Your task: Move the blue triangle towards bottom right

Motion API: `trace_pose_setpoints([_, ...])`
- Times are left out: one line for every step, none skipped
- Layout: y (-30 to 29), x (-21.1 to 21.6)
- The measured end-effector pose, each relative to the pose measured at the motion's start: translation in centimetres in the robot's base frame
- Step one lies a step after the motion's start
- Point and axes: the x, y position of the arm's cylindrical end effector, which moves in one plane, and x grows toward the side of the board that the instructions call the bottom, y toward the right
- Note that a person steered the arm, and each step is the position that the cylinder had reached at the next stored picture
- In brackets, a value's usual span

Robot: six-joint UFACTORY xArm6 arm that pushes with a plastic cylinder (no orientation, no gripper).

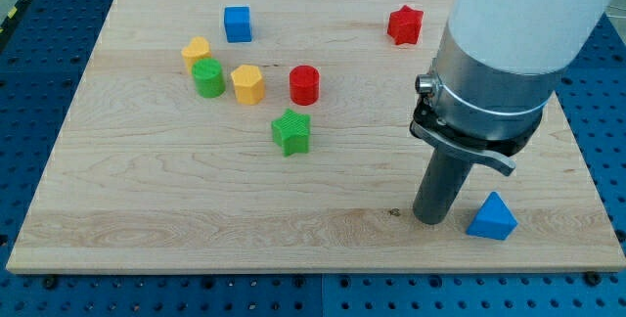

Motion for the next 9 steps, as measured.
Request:
trace_pose_setpoints([0.6,-0.5])
trace_pose_setpoints([2.2,-0.5])
trace_pose_setpoints([2.6,-0.2])
trace_pose_setpoints([2.9,0.2])
trace_pose_setpoints([2.9,0.2])
trace_pose_setpoints([3.4,0.2])
trace_pose_setpoints([4.1,0.2])
trace_pose_setpoints([4.7,0.2])
trace_pose_setpoints([4.9,0.8])
